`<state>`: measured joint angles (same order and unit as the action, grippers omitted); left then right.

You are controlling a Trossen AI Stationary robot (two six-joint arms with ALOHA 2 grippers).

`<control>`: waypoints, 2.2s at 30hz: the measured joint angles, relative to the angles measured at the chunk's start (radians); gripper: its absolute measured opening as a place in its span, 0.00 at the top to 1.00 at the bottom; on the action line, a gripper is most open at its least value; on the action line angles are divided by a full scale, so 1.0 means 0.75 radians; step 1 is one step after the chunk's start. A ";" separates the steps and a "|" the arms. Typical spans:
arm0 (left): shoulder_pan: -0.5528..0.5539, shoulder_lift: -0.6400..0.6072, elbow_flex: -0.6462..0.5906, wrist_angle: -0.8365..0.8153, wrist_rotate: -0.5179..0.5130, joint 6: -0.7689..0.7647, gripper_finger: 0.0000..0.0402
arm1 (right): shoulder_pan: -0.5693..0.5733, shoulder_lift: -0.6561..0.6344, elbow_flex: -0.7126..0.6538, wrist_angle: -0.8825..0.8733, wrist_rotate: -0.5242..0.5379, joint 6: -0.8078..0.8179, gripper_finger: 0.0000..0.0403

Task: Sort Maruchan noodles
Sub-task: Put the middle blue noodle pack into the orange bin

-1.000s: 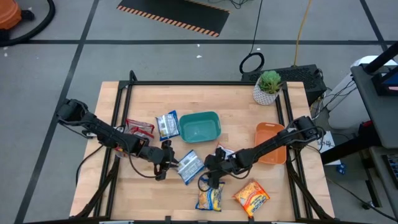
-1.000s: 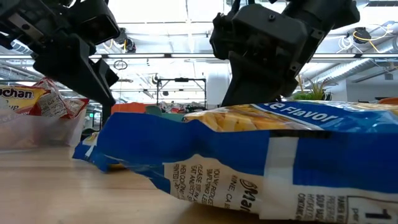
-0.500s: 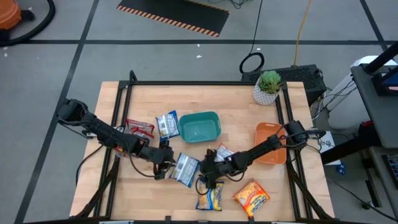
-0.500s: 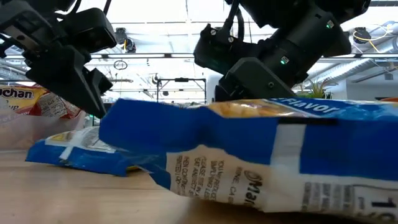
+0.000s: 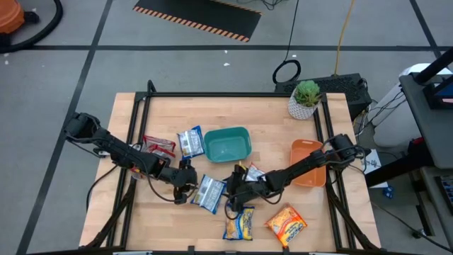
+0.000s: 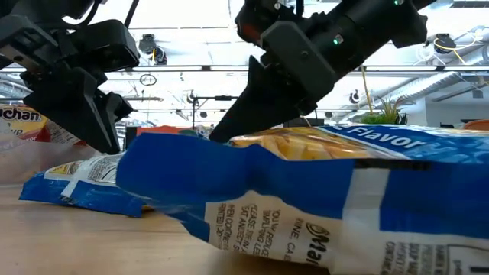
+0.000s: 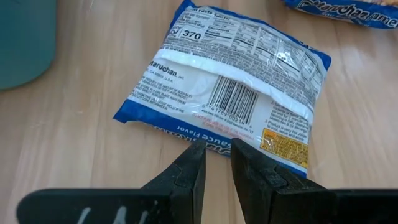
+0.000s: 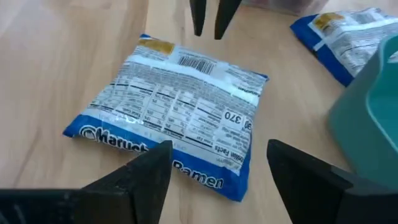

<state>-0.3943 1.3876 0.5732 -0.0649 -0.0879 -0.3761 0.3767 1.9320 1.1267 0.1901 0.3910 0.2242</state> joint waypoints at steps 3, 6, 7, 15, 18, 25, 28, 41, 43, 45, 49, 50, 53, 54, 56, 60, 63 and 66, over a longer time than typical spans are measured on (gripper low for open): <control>0.000 0.000 -0.001 0.000 0.000 -0.009 0.80 | -0.014 0.036 0.000 0.025 -0.055 0.017 0.36; 0.000 0.000 0.000 0.001 -0.001 -0.045 0.80 | -0.029 0.085 -0.002 0.025 -0.139 0.030 0.36; 0.000 0.000 0.000 0.000 -0.001 -0.058 0.80 | -0.032 0.099 -0.002 0.025 -0.141 0.030 0.36; -0.031 0.000 -0.001 0.002 -0.003 -0.071 0.80 | -0.077 0.176 0.001 0.091 -0.187 0.026 0.36; -0.036 0.000 -0.001 0.006 -0.003 -0.070 0.80 | -0.094 0.194 0.002 0.163 -0.245 0.024 0.41; -0.036 0.000 -0.001 -0.002 -0.003 -0.064 0.80 | -0.111 0.200 -0.002 0.258 -0.249 0.005 0.66; -0.036 0.000 -0.001 -0.012 -0.003 -0.064 0.80 | -0.111 0.200 -0.002 0.275 -0.249 -0.043 0.79; -0.036 0.000 -0.001 -0.028 -0.025 -0.049 0.80 | -0.067 0.017 -0.002 0.196 -0.186 -0.164 0.99; -0.036 0.000 -0.001 -0.029 -0.042 -0.044 0.80 | -0.041 -0.042 -0.002 0.155 -0.101 -0.184 0.99; -0.036 0.000 -0.001 -0.029 -0.058 -0.044 0.80 | -0.007 -0.107 -0.002 0.093 -0.010 -0.205 1.00; -0.035 0.000 -0.001 -0.029 -0.071 -0.044 0.80 | 0.068 -0.233 -0.002 -0.011 0.166 -0.224 1.00; -0.035 0.000 -0.001 -0.028 -0.071 -0.046 0.80 | 0.089 -0.262 -0.002 -0.039 0.214 -0.224 1.00; -0.035 0.000 -0.001 -0.027 -0.071 -0.060 0.80 | 0.152 -0.344 -0.002 -0.115 0.367 -0.214 1.00; -0.035 0.000 -0.001 -0.026 -0.071 -0.060 0.80 | 0.174 -0.368 -0.002 -0.135 0.424 -0.213 1.00; -0.035 0.000 -0.001 -0.024 -0.072 -0.067 0.80 | 0.216 -0.412 -0.002 -0.165 0.530 -0.212 1.00; -0.035 0.000 -0.001 -0.023 -0.073 -0.105 0.80 | 0.283 -0.489 -0.002 -0.223 0.739 -0.211 1.00; -0.045 0.000 -0.001 -0.023 -0.074 -0.145 0.80 | 0.315 -0.541 -0.002 -0.258 0.890 -0.215 1.00; -0.065 0.000 -0.001 -0.023 -0.073 -0.175 0.80 | 0.333 -0.585 -0.002 -0.301 0.984 -0.213 1.00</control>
<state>-0.4431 1.3876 0.5728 -0.0822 -0.1429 -0.5076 0.6265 1.4933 1.1255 -0.0354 1.1293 0.0645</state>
